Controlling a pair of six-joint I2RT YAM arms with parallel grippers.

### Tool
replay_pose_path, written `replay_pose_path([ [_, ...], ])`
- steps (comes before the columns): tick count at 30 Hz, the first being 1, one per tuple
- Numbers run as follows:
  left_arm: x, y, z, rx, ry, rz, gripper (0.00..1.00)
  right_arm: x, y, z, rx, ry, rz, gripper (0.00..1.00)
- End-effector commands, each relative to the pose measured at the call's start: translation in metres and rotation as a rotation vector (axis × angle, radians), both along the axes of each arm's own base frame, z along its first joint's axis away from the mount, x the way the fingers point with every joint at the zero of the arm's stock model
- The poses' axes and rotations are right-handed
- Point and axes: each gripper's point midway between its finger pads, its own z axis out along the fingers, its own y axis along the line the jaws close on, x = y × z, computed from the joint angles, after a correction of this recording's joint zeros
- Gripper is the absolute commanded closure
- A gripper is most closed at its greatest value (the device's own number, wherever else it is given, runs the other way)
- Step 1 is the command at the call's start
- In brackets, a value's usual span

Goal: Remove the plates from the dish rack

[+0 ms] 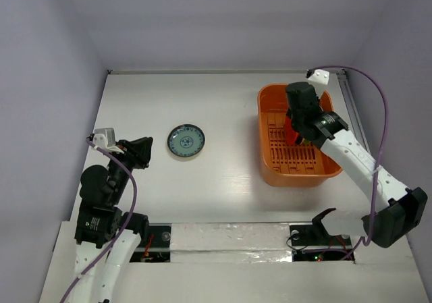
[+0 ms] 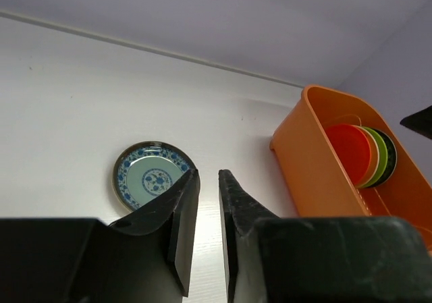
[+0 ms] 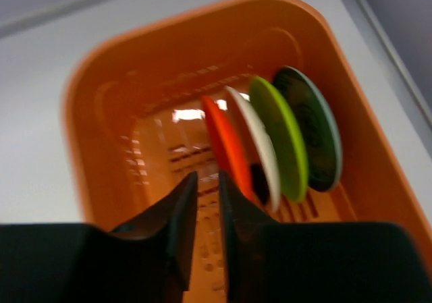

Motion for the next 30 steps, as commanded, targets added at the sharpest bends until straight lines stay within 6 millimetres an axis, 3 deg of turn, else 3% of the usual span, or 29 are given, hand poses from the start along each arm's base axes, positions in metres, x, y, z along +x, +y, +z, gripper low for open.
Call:
replay_pose_path([
  [1, 0.0, 0.0, 0.011, -0.01, -0.047, 0.001, 0.85, -0.01, -0.034, -0.036, -0.145, 0.151, -0.055, 0.73],
  [3, 0.0, 0.0, 0.01, -0.01, -0.047, 0.001, 0.84, -0.006, -0.038, -0.044, -0.158, 0.182, -0.06, 0.67],
  [12, -0.001, 0.0, 0.011, -0.011, -0.048, 0.0, 0.67, 0.014, -0.034, -0.075, -0.179, 0.273, -0.015, 0.65],
  [21, -0.002, 0.0, 0.012, -0.01, -0.052, -0.002, 0.65, 0.03, -0.037, -0.101, -0.225, 0.345, -0.022, 0.66],
  [26, -0.002, 0.0, 0.012, -0.01, -0.052, 0.0, 0.65, 0.034, -0.039, -0.101, -0.264, 0.368, -0.03, 0.68],
  [30, -0.002, 0.0, 0.012, -0.011, -0.055, 0.0, 0.65, 0.034, -0.043, -0.093, -0.287, 0.364, -0.04, 0.77],
])
